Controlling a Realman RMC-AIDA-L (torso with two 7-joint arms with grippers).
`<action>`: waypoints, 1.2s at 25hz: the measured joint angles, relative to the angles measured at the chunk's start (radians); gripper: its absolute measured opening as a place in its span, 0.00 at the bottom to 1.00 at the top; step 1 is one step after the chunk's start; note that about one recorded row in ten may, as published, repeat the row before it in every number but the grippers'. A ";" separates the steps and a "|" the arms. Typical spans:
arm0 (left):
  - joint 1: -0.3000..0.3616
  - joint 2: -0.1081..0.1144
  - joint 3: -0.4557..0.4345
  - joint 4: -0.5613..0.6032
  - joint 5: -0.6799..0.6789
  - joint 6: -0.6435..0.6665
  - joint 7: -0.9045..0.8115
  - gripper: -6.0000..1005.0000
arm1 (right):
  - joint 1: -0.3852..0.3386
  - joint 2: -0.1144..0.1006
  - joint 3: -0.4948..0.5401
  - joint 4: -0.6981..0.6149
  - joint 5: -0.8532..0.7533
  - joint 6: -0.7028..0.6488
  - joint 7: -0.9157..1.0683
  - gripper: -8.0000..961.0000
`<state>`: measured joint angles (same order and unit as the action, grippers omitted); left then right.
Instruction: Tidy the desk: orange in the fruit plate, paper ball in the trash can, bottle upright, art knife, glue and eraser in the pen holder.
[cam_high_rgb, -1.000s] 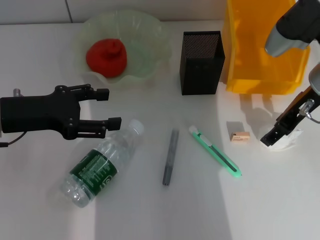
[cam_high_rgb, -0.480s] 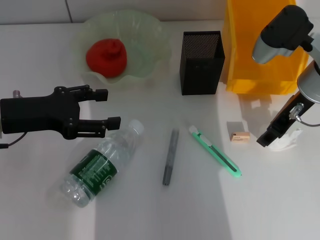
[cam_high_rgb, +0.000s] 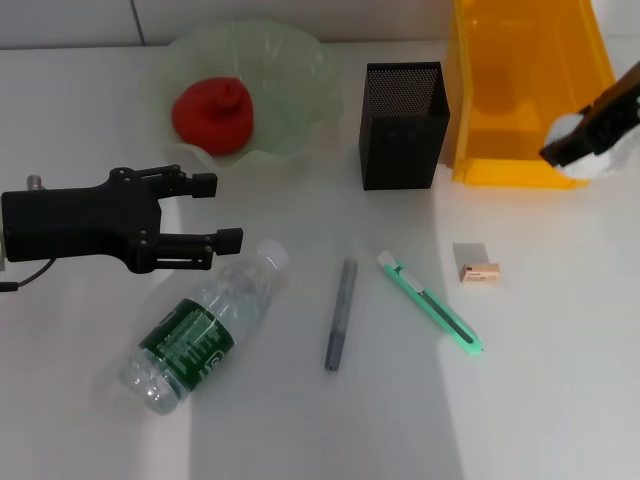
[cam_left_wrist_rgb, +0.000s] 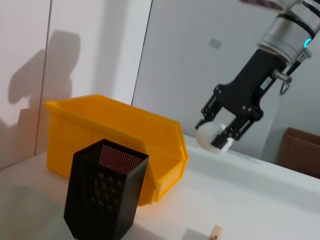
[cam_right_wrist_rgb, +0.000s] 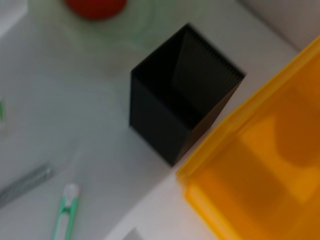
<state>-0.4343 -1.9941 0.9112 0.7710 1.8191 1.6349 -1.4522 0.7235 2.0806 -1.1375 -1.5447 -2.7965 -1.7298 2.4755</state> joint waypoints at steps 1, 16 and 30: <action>-0.003 0.000 0.000 0.000 0.000 -0.004 0.000 0.84 | 0.000 0.000 0.000 0.000 0.000 0.000 0.000 0.59; -0.006 0.000 0.000 -0.003 0.000 -0.009 -0.001 0.84 | -0.005 0.001 -0.004 0.227 0.004 0.402 0.025 0.64; -0.011 0.000 -0.010 0.246 0.109 -0.010 -0.305 0.84 | -0.459 -0.001 0.004 -0.047 0.707 0.351 -0.355 0.73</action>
<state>-0.4450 -1.9945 0.9009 1.0174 1.9279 1.6246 -1.7575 0.2647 2.0796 -1.1339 -1.5918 -2.0899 -1.3790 2.1201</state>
